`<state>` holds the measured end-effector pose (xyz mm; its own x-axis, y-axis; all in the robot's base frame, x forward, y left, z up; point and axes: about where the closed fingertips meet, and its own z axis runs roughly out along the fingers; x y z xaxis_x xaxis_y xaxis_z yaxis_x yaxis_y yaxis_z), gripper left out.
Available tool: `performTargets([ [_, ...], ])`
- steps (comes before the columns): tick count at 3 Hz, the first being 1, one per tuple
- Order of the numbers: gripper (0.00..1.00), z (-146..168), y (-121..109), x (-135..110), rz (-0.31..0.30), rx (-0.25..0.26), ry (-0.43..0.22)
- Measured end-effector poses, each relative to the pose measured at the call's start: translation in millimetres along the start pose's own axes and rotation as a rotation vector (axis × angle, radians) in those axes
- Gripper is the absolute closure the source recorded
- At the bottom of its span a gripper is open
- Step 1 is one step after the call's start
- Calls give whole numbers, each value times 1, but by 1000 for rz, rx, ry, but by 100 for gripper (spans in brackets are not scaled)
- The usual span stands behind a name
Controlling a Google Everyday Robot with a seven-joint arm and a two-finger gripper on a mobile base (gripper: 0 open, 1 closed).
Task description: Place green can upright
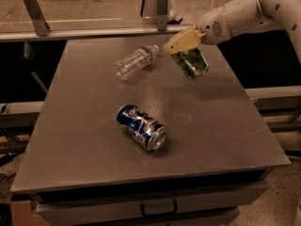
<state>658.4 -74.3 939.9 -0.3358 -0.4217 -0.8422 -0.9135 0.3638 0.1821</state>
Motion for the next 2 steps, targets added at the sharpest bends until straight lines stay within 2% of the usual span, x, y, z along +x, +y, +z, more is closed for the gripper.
performTargets([
  [1, 100, -17, 12, -6, -152, -128, -149],
  [2, 100, -41, 17, 7, -318, -189, -261],
])
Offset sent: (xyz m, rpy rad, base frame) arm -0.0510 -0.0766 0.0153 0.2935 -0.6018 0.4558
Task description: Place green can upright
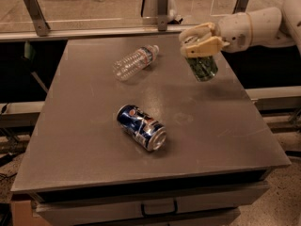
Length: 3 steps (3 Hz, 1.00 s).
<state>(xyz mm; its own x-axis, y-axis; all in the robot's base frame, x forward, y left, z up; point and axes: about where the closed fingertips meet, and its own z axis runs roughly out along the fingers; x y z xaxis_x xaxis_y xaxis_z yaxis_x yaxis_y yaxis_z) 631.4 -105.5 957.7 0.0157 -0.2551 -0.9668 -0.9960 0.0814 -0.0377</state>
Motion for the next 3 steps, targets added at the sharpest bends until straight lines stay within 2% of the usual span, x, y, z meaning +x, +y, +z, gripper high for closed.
performTargets([
  [1, 100, -26, 9, 15, -131, -30, -110],
  [2, 100, -47, 17, 29, -186, -40, -210],
  [3, 86, -63, 20, 44, -173, -40, -271],
])
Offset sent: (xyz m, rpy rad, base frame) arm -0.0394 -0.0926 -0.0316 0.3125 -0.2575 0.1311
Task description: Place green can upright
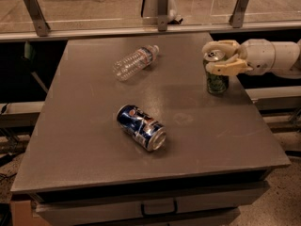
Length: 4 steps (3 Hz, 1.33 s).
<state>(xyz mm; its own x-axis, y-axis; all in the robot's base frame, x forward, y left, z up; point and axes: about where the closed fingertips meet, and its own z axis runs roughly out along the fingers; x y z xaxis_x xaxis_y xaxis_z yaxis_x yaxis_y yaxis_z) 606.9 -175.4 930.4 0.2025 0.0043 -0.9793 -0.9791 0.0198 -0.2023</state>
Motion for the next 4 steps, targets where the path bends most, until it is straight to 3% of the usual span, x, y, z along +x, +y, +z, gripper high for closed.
performTargets([
  [1, 62, -14, 3, 7, 20, 16, -34],
  [3, 16, -17, 3, 6, 22, 20, -39],
  [4, 0, -28, 5, 6, 8, 38, -26],
])
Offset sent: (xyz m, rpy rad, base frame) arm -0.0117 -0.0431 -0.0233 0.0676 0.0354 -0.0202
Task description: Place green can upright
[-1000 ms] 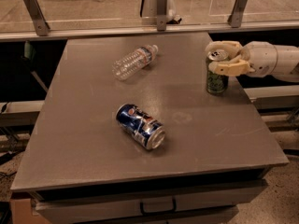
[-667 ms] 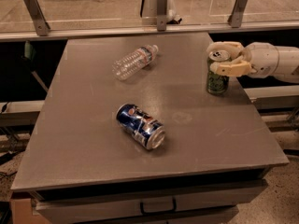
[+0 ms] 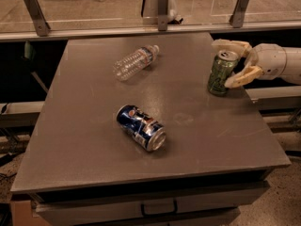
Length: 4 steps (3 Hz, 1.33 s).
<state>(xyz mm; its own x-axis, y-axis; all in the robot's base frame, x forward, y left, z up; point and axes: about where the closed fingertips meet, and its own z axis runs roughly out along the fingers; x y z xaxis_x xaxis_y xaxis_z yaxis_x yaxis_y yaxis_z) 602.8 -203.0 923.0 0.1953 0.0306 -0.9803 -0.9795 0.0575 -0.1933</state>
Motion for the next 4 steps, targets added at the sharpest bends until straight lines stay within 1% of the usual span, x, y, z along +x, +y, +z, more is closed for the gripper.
performTargets([
  [1, 0, -18, -4, -13, -52, 45, 36],
  [2, 0, -49, -10, -43, -129, 123, 111],
  [3, 0, -85, -11, -90, -208, 249, 233],
  [4, 0, -115, -7, -150, -251, 415, 384],
])
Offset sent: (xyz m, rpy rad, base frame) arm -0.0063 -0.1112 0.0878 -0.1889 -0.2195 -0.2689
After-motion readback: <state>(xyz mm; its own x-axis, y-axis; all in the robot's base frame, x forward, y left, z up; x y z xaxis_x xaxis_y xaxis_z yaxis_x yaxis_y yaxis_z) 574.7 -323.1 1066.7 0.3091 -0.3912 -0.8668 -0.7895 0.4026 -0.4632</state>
